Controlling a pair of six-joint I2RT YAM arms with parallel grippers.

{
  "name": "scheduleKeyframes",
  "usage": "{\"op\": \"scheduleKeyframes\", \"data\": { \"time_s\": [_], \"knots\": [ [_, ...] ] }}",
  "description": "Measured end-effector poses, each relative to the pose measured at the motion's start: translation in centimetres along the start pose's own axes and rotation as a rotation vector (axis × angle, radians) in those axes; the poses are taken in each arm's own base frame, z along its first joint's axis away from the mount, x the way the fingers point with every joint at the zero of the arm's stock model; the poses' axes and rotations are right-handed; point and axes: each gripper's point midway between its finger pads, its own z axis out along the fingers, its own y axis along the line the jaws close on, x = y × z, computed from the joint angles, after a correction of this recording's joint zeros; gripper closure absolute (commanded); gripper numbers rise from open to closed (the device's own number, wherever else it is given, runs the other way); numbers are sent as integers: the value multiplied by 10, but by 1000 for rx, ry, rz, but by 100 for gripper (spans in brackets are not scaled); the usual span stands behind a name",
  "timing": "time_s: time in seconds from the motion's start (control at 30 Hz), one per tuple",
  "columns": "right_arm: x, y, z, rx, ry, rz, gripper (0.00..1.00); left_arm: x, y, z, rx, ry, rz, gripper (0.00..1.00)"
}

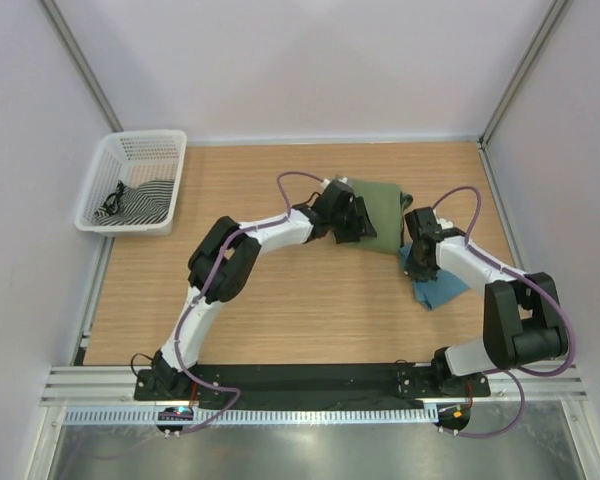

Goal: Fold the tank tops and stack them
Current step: Neatly place the folded tank top to the corner

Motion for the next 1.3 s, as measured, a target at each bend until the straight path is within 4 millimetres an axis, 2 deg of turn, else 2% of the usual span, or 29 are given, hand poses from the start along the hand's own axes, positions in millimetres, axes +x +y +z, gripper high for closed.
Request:
{"op": "scheduleKeyframes", "data": {
  "time_s": [0.13, 0.27, 0.33, 0.47, 0.57, 0.6, 0.67, 0.7, 0.73, 0.8, 0.87, 1.0, 1.07, 1.13, 1.27, 1.3],
  "knots": [
    [13, 7, 1, -21, 25, -16, 99, -49, 16, 6, -39, -69, -19, 41],
    [28, 30, -6, -76, 35, -60, 99, -81, 28, 10, -64, -108, -20, 39],
    [38, 44, -11, -107, 42, -85, 99, -85, 29, 10, -68, -109, -18, 39],
    [59, 77, -26, -188, 55, -130, 98, -78, 26, 10, -69, -95, 11, 35],
    [71, 106, -40, -263, 56, -155, 88, -67, 28, 3, -78, -80, 30, 30],
    [73, 115, -45, -288, 55, -163, 72, -63, 29, -4, -82, -70, 36, 29],
    [77, 136, -56, -348, 55, -174, 53, -51, 32, -26, -92, -38, 35, 27],
    [78, 146, -63, -381, 48, -179, 35, -47, 34, -37, -95, -30, 32, 26],
    [77, 156, -71, -416, 42, -180, 31, -43, 38, -53, -105, -20, 25, 25],
    [75, 169, -83, -475, 28, -183, 26, -45, 42, -85, -111, -30, 12, 25],
    [69, 177, -95, -521, 12, -176, 27, -56, 45, -116, -111, -65, -2, 24],
    [54, 183, -114, -562, -26, -182, 40, -70, 48, -158, -104, -132, -18, 24],
    [42, 181, -121, -562, -51, -186, 43, -59, 51, -166, -106, -125, -18, 24],
    [28, 172, -120, -543, -67, -180, 41, -33, 53, -164, -120, -89, -6, 24],
    [-1, 132, -100, -469, -93, -110, 23, 30, 54, -149, -139, 21, 9, 17],
    [-6, 116, -93, -446, -96, -80, 22, 51, 49, -145, -132, 56, 24, 15]
  ]
}}
